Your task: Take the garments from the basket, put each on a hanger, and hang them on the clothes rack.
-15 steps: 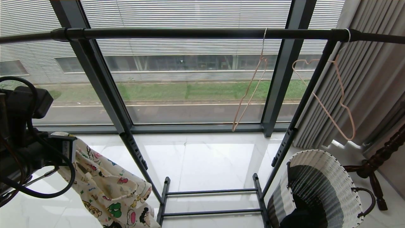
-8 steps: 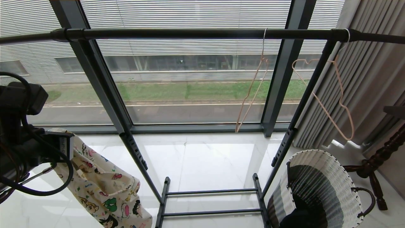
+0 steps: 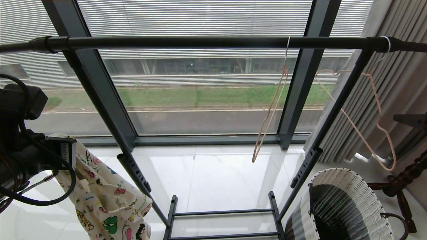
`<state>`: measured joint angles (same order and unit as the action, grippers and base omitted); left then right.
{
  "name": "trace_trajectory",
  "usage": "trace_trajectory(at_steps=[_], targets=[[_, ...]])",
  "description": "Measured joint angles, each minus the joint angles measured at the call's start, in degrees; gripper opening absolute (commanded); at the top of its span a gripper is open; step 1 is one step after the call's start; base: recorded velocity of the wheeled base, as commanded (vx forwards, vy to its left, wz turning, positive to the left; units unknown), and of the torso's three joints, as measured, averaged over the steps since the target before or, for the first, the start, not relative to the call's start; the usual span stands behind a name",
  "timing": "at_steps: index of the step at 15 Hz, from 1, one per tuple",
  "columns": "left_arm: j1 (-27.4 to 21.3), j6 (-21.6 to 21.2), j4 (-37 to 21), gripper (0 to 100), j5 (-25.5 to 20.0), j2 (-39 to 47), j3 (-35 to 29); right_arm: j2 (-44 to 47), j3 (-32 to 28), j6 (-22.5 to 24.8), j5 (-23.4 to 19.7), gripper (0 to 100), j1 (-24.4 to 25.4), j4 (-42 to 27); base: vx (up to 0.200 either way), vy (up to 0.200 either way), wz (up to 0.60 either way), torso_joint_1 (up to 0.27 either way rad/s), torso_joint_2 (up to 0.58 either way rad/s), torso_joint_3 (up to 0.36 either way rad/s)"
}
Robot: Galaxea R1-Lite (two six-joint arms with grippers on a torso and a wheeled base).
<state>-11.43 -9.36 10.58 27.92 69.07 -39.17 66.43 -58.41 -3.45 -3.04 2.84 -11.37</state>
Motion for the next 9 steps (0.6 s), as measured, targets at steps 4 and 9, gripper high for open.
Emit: trace_trajectory(at_steps=[4, 9], targets=[[-0.05, -0.40, 0.04, 0, 0.00, -0.48, -0.24, 2.58, -0.02, 0.22, -4.10, 100, -2.07, 2.76, 0.000, 0.000, 0.00, 0.000, 0.00, 0.000], [0.00, -0.46, 0.04, 0, 0.00, -2.05, -0.63, 10.64, -0.11, 2.66, -8.18, 100, -5.78, 11.91, 0.000, 0.000, 0.00, 0.000, 0.00, 0.000]])
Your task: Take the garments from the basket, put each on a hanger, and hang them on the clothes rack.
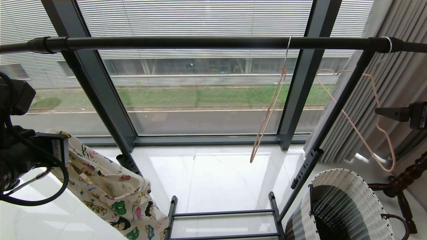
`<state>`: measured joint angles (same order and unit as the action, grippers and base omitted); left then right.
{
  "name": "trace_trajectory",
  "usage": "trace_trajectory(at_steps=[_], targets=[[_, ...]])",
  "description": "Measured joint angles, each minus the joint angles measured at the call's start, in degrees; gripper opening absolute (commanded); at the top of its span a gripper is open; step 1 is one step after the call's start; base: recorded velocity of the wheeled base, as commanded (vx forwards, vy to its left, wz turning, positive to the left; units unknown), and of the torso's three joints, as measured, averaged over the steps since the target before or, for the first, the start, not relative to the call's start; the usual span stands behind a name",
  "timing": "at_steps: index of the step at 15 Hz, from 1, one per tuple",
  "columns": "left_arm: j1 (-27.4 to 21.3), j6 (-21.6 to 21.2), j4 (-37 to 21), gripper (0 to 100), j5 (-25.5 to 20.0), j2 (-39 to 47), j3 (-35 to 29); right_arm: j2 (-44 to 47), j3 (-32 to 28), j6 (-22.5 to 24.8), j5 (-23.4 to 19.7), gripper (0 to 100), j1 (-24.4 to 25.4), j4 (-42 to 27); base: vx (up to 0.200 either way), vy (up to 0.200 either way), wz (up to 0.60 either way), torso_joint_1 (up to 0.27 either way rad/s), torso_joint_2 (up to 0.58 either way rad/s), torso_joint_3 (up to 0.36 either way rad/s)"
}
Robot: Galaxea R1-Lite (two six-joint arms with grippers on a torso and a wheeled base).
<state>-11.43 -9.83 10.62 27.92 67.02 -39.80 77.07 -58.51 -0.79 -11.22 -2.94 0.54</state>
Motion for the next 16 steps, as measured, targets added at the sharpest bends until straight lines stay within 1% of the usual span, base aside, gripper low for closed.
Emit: trace_trajectory(at_steps=[2, 4, 5, 10, 11, 13, 16], targets=[[0.00, 0.00, -0.02, 0, 0.00, -0.71, -0.10, 3.39, -0.22, 1.77, -0.44, 100, -0.30, 2.17, 0.000, 0.000, 0.00, 0.000, 0.00, 0.000], [0.00, 0.00, 0.00, 0, 0.00, -1.40, -0.10, 5.89, -0.80, 2.93, -2.60, 100, 0.20, 2.66, 0.000, 0.000, 0.00, 0.000, 0.00, 0.000], [0.00, -0.02, -0.02, 0, 0.00, -1.67, -0.07, 6.95, -1.18, 3.52, -3.01, 100, 0.68, 2.79, 0.000, 0.000, 0.00, 0.000, 0.00, 0.000], [0.00, 0.00, 0.00, 0, 0.02, -2.06, -0.02, 10.91, -2.26, 4.78, -3.18, 100, 1.15, 5.95, 0.000, 0.000, 0.00, 0.000, 0.00, 0.000], [0.00, -0.02, 0.00, 0, 0.02, -2.06, 0.00, 11.61, -2.28, 4.80, -3.21, 0, 1.12, 6.90, 0.000, 0.000, 0.00, 0.000, 0.00, 0.000], [-0.05, 0.00, 0.02, 0, 0.00, -2.06, 0.04, 12.62, -2.28, 4.82, -3.18, 0, 1.12, 8.13, 0.000, 0.000, 0.00, 0.000, 0.00, 0.000], [-0.06, 0.00, 0.00, 0, 0.00, -2.06, 0.11, 13.17, -2.34, 4.82, -3.18, 0, 1.10, 8.17, 0.000, 0.000, 0.00, 0.000, 0.00, 0.000]])
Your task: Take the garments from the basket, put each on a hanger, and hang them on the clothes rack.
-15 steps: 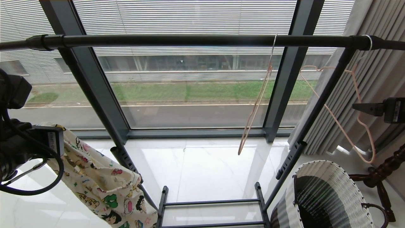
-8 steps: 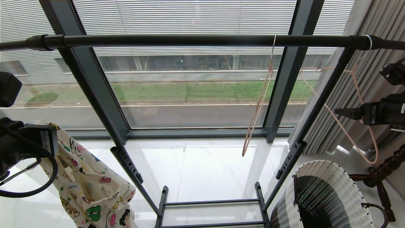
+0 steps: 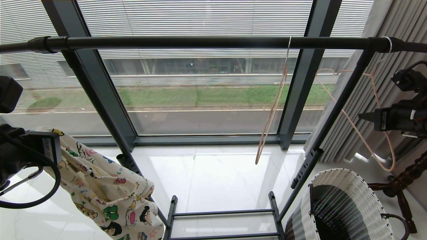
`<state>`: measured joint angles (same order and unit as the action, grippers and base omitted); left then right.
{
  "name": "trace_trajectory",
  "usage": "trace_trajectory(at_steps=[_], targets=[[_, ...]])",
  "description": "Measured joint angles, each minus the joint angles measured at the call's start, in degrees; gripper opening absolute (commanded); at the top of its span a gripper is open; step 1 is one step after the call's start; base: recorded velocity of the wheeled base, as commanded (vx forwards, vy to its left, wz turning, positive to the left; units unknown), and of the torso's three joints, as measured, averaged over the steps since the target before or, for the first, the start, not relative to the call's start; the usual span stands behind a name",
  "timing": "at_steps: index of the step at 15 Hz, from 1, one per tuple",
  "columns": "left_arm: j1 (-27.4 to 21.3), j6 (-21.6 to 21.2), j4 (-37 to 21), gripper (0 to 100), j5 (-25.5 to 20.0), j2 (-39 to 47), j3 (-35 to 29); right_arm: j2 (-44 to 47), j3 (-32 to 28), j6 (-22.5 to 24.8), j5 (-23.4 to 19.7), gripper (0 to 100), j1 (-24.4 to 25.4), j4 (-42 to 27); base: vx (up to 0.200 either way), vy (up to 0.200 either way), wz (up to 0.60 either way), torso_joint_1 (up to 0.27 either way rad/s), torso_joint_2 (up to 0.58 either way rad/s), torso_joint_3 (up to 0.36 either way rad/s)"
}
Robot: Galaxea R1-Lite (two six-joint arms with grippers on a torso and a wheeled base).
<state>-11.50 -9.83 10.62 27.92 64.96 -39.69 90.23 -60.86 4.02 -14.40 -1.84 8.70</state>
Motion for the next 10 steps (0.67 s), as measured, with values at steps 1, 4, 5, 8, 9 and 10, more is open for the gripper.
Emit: trace_trajectory(at_steps=[1, 4, 5, 8, 9, 10], targets=[[-0.02, -0.02, 0.00, 0, 0.00, 0.00, 0.04, 0.00, 0.00, 0.00, 0.00, 0, -0.02, -0.01, 0.000, 0.000, 0.00, 0.000, 0.00, 0.000], [-0.02, -0.02, 0.00, 0, 0.00, 0.02, 0.15, -0.02, -0.05, 0.02, 0.06, 0, -0.02, 0.07, 0.000, 0.000, 0.00, 0.000, 0.00, 0.000], [0.01, -0.02, 0.00, 0, 0.02, 0.05, 0.15, -0.02, -0.06, 0.02, 0.09, 0, -0.02, 0.21, 0.000, 0.000, 0.00, 0.000, 0.00, 0.000], [-0.02, -0.02, -0.02, 0, 0.00, 0.16, 0.20, -0.24, -0.13, -0.28, 0.26, 0, -0.41, 1.69, 0.000, 0.000, 0.00, 0.000, 0.00, 0.000], [-0.02, -0.02, 0.00, 0, 0.02, 0.20, 0.22, -0.46, -0.13, -0.35, 0.33, 0, -0.88, 1.91, 0.000, 0.000, 0.00, 0.000, 0.00, 0.000], [-0.02, -0.02, 0.00, 0, 0.02, 0.24, 0.22, -0.88, -0.13, -0.46, 0.37, 0, -1.62, 2.02, 0.000, 0.000, 0.00, 0.000, 0.00, 0.000]])
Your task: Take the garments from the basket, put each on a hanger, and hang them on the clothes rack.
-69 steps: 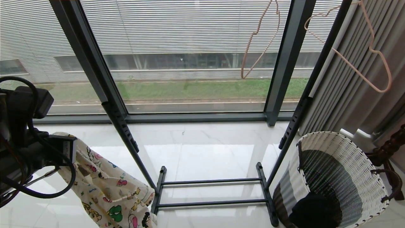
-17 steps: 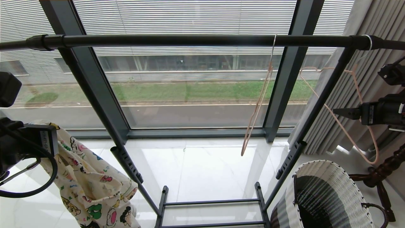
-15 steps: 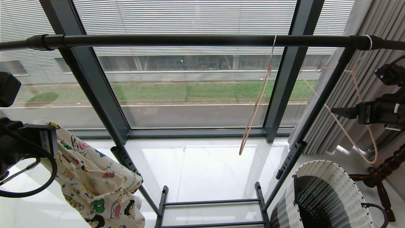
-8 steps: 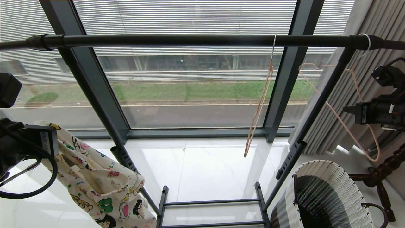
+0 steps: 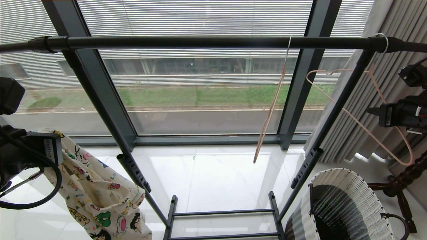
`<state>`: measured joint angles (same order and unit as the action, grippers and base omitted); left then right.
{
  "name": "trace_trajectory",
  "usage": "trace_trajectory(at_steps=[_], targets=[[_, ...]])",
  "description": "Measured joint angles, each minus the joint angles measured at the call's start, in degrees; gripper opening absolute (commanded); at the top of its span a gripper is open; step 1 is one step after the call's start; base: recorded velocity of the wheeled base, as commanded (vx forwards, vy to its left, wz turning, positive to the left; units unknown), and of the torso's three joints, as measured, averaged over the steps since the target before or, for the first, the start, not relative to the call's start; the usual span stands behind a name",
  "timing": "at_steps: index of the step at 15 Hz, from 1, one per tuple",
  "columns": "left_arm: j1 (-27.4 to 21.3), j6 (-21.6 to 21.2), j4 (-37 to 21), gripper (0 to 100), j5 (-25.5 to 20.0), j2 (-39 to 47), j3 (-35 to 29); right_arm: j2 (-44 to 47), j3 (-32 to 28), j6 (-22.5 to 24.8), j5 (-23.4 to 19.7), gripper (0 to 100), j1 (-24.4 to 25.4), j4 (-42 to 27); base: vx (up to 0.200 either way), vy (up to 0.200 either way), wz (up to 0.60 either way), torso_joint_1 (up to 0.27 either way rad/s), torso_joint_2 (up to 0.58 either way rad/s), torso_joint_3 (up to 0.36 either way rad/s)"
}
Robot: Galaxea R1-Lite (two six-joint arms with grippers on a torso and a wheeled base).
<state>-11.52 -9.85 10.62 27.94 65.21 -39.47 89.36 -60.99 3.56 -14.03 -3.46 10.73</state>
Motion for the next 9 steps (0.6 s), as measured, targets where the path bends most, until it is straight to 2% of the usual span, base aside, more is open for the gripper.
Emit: trace_trajectory(at_steps=[3, 9], targets=[[0.00, 0.02, 0.00, 0, -0.02, 0.12, 0.00, -1.99, 0.41, -1.00, -0.06, 0, -1.71, 0.00, 0.000, 0.000, 0.00, 0.000, 0.00, 0.000], [0.02, 0.02, 0.00, 0, -0.02, 0.45, 0.01, -5.68, 1.34, -1.76, 0.00, 0, -2.07, 0.93, 0.000, 0.000, 0.00, 0.000, 0.00, 0.000]])
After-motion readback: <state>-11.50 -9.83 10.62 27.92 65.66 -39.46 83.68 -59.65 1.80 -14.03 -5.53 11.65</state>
